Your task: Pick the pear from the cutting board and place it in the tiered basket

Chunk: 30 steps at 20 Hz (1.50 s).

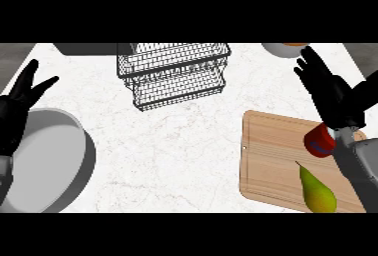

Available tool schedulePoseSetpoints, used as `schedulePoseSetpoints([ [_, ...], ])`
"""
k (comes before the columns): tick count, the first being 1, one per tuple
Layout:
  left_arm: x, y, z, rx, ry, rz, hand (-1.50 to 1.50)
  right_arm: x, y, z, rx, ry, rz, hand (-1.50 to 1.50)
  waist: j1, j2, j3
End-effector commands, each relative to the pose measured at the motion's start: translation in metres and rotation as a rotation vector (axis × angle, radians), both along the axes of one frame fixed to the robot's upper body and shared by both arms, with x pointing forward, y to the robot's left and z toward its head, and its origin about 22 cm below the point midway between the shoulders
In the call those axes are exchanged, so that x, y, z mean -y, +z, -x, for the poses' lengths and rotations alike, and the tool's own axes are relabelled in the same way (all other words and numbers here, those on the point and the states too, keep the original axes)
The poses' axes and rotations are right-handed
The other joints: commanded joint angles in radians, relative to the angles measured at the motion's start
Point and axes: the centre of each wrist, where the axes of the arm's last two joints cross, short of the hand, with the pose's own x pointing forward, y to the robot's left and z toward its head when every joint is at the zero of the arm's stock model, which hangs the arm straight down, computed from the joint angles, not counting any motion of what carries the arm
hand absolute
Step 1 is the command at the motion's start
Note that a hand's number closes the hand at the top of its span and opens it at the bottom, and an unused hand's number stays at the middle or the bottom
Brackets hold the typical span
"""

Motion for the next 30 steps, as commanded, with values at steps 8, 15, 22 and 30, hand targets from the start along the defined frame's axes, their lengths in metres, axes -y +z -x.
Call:
schedulePoseSetpoints([
  [8, 0.052, -0.066, 0.021, -0.238, -0.093, 0.421, 0.00, 0.129, -0.060, 0.089, 0.032, -0.602, 0.048, -1.50, -0.145, 0.032, -0.011],
  [15, 0.091, -0.070, 0.018, -0.297, -0.200, 0.482, 0.00, 0.110, -0.098, 0.187, 0.196, -0.410, 0.113, -1.50, -0.053, 0.023, -0.011],
  [22, 0.085, -0.073, 0.017, -0.293, -0.208, 0.459, 0.00, 0.112, -0.026, 0.206, 0.026, -0.354, 0.500, -1.50, -0.043, 0.028, -0.018],
  [30, 0.096, -0.072, 0.017, -0.294, -0.224, 0.464, 0.00, 0.083, 0.024, 0.224, -0.248, -0.360, 0.820, -1.50, -0.025, 0.033, -0.020],
])
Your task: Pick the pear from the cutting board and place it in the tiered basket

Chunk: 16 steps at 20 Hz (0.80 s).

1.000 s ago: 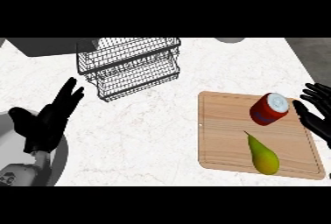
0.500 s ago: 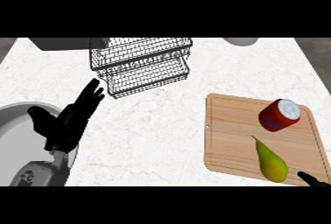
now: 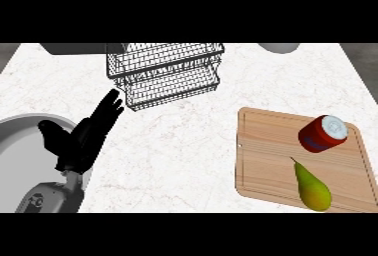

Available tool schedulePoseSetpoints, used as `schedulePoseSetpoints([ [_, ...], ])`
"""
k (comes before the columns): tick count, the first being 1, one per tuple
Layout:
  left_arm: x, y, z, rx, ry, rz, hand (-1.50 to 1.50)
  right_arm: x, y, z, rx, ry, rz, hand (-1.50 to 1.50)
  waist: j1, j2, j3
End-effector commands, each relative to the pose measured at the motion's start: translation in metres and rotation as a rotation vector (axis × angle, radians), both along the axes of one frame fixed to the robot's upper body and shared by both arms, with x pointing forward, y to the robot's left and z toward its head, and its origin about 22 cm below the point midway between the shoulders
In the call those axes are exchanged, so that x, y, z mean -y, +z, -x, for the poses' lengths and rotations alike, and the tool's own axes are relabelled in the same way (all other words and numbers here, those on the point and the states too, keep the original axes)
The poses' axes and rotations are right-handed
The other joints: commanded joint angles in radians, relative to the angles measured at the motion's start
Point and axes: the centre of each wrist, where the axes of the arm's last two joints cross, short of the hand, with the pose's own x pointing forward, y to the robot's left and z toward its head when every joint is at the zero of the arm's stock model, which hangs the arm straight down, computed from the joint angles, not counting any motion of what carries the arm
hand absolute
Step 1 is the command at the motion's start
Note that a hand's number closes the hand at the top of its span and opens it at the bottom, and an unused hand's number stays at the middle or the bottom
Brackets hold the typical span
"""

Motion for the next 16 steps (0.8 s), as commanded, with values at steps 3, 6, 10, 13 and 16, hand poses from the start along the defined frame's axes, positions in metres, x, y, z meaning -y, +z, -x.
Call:
schedulePoseSetpoints([
  [3, 0.017, -0.011, 0.000, -0.045, -0.008, 0.011, 0.00, -0.049, 0.056, -0.005, -0.155, -0.054, 0.077, -1.50, 0.035, 0.011, -0.005],
  [6, 0.000, 0.009, -0.017, -0.035, -0.024, 0.001, 0.00, -0.080, 0.070, -0.005, -0.201, -0.066, 0.044, -1.50, 0.050, 0.013, -0.003],
  [10, 0.002, -0.013, -0.002, -0.050, -0.039, 0.010, 0.00, -0.095, 0.066, -0.015, -0.273, -0.133, 0.083, -1.50, 0.069, 0.014, -0.002],
  [13, 0.013, -0.016, -0.010, -0.031, -0.047, 0.002, 0.00, -0.103, 0.068, -0.019, -0.343, -0.167, 0.156, -1.50, 0.061, 0.014, -0.002],
  [16, 0.012, -0.001, -0.018, -0.065, -0.014, 0.009, 0.00, -0.107, 0.049, -0.027, -0.407, -0.157, 0.183, -1.50, 0.060, 0.013, 0.000],
])
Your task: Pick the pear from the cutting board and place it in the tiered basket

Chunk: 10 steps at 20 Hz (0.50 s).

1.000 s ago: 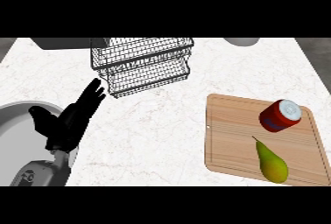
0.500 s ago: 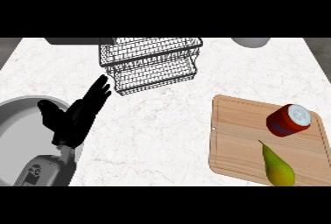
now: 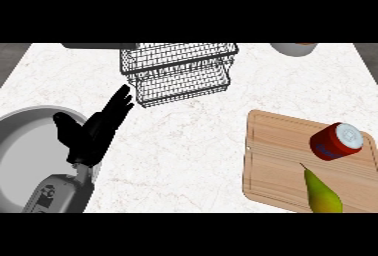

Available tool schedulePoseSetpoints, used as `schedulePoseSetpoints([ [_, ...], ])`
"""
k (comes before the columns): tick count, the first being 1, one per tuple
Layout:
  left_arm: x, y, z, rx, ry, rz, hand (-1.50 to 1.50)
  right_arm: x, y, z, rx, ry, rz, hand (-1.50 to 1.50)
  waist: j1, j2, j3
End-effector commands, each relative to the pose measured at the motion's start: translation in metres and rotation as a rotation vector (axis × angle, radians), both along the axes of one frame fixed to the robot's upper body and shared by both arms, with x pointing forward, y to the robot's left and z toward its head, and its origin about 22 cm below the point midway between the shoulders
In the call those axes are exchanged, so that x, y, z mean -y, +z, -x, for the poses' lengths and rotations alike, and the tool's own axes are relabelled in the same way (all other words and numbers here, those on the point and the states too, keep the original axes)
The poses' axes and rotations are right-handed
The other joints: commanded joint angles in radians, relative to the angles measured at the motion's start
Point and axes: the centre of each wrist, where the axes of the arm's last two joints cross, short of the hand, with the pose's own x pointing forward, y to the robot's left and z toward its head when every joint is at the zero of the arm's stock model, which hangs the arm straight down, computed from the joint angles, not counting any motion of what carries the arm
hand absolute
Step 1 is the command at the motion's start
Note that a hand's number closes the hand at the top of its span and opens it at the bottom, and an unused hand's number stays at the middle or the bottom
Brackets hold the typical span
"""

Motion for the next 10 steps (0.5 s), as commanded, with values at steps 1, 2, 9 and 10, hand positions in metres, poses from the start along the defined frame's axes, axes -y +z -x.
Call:
schedulePoseSetpoints([
  [1, -0.003, -0.022, 0.012, -0.057, 0.013, 0.007, 0.00, -0.015, -0.010, -0.009, -0.103, -0.072, 0.045, -1.50, 0.003, 0.004, -0.005],
  [2, -0.007, -0.017, -0.007, -0.062, 0.031, -0.004, 0.00, -0.027, -0.014, -0.002, -0.102, -0.065, 0.027, -1.50, -0.006, 0.006, -0.006],
  [9, 0.005, -0.030, 0.001, -0.057, 0.034, -0.015, 0.00, -0.042, -0.050, -0.017, -0.198, -0.047, 0.021, -1.50, -0.017, 0.002, -0.004],
  [10, 0.003, -0.025, 0.006, -0.071, 0.027, 0.010, 0.00, -0.046, -0.043, -0.012, -0.191, -0.050, 0.025, -1.50, -0.020, -0.001, -0.004],
])
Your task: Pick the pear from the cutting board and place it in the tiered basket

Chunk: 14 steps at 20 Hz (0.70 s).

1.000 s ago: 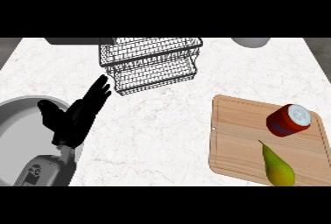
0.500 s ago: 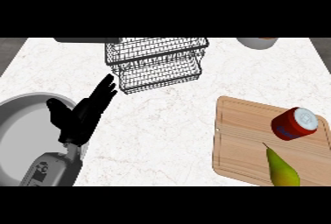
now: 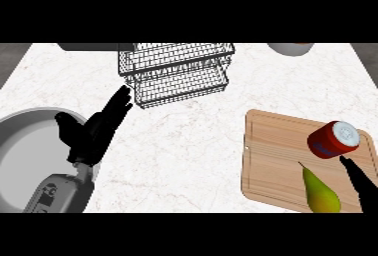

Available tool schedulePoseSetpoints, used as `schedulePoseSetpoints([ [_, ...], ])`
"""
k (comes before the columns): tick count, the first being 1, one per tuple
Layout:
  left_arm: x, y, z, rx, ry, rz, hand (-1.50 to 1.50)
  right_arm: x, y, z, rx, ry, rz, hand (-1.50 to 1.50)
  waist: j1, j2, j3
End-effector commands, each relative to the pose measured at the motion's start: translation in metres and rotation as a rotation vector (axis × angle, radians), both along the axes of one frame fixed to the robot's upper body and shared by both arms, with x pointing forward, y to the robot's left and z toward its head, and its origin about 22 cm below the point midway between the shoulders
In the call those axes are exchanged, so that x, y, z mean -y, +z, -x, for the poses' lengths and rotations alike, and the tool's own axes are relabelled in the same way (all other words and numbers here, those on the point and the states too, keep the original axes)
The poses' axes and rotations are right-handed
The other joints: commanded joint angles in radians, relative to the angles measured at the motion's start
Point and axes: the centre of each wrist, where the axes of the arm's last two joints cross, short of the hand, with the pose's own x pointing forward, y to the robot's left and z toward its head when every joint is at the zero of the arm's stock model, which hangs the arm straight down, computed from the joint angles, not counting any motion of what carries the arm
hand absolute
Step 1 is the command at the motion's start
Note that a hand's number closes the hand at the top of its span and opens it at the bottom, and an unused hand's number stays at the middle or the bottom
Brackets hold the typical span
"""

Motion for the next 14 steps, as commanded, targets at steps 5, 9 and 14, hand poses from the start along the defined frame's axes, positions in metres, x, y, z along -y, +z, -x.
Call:
schedulePoseSetpoints([
  [5, -0.004, -0.021, 0.018, -0.056, 0.064, 0.009, 0.00, -0.006, -0.033, -0.002, -0.091, -0.141, 0.075, -1.50, -0.013, 0.004, -0.009],
  [9, -0.006, -0.005, -0.007, -0.057, 0.054, 0.012, 0.00, 0.002, -0.032, -0.006, -0.044, -0.149, 0.095, -1.50, -0.025, 0.005, -0.008],
  [14, 0.005, -0.013, 0.013, -0.060, 0.034, 0.003, 0.00, -0.007, -0.058, -0.010, -0.044, -0.155, 0.079, -1.50, -0.018, 0.004, -0.008],
])
